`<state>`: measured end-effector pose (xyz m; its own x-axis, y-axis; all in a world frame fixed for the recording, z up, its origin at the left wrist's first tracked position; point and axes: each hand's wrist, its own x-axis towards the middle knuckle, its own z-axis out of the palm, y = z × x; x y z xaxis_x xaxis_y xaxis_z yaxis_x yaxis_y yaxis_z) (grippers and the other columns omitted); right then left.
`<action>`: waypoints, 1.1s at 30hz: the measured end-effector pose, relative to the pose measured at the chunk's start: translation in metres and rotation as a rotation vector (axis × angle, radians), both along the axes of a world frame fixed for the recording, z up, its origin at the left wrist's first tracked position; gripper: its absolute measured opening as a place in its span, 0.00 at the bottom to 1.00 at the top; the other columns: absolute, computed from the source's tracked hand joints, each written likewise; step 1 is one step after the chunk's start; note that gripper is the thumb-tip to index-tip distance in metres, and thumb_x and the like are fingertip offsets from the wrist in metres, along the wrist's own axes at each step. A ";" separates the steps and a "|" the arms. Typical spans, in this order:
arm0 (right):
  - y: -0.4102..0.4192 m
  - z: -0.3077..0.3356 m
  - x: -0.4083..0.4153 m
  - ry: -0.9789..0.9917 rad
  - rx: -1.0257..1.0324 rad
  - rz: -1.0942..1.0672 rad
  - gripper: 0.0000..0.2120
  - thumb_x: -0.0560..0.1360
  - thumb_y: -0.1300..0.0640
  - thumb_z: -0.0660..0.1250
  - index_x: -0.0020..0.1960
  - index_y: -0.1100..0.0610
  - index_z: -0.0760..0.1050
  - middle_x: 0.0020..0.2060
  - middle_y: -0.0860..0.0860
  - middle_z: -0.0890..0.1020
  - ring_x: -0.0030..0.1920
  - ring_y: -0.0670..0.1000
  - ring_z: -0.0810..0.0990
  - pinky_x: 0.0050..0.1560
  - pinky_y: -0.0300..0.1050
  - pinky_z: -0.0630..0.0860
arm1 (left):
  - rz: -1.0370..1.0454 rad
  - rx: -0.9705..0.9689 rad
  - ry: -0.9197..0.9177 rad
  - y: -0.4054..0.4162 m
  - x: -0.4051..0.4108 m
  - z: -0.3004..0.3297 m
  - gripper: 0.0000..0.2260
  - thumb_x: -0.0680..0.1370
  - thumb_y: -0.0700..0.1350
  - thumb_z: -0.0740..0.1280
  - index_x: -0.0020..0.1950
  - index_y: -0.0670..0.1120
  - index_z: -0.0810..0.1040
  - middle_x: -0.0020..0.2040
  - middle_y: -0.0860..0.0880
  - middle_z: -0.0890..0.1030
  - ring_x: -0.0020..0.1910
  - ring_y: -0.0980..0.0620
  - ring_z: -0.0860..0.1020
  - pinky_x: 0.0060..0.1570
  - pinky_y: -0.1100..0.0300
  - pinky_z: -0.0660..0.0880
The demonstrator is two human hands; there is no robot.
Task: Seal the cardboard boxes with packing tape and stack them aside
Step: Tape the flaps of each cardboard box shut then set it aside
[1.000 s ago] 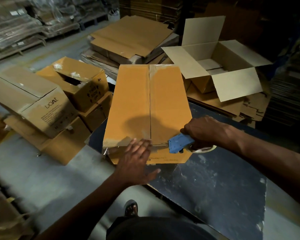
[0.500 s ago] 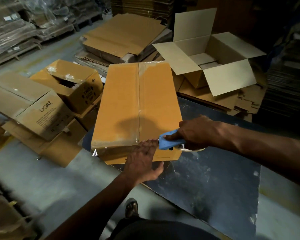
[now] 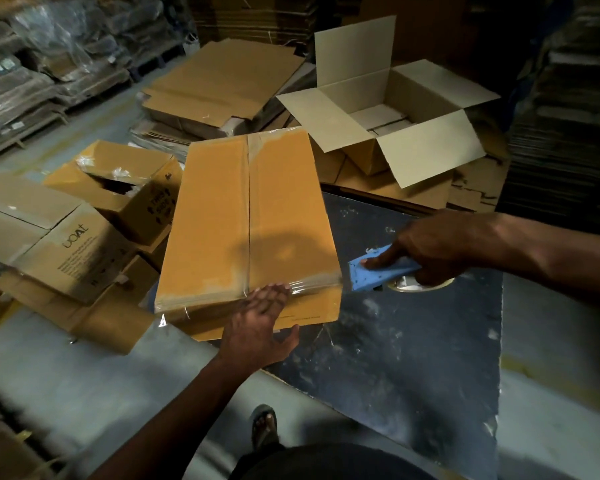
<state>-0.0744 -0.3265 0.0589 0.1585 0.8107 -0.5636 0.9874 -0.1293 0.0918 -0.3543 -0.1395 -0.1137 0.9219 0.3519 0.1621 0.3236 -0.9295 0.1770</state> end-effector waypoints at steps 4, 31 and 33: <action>-0.017 0.002 0.019 0.008 -0.027 -0.072 0.39 0.79 0.50 0.68 0.76 0.23 0.49 0.59 0.44 0.77 0.48 0.44 0.77 0.51 0.42 0.77 | 0.023 -0.007 0.065 0.001 0.001 0.003 0.34 0.75 0.64 0.65 0.75 0.45 0.75 0.72 0.46 0.78 0.71 0.47 0.77 0.69 0.50 0.69; -0.003 -0.126 0.016 0.251 0.197 -0.215 0.20 0.80 0.49 0.69 0.71 0.37 0.75 0.63 0.47 0.83 0.61 0.54 0.82 0.52 0.46 0.73 | -0.563 0.281 0.429 0.007 0.139 0.050 0.33 0.77 0.77 0.53 0.68 0.59 0.80 0.78 0.50 0.71 0.79 0.49 0.65 0.77 0.48 0.56; 0.001 -0.139 0.008 0.134 0.155 -0.249 0.16 0.79 0.42 0.69 0.67 0.40 0.78 0.63 0.45 0.83 0.62 0.54 0.81 0.64 0.56 0.71 | -0.618 0.323 0.481 0.009 0.151 0.054 0.33 0.75 0.79 0.54 0.66 0.59 0.81 0.77 0.51 0.72 0.79 0.49 0.64 0.77 0.49 0.48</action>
<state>-0.0660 -0.3256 -0.0805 0.2951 0.8343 -0.4657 0.9257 -0.3703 -0.0768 -0.2037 -0.1302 -0.0594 0.9277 -0.2340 -0.2909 -0.2871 -0.9453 -0.1551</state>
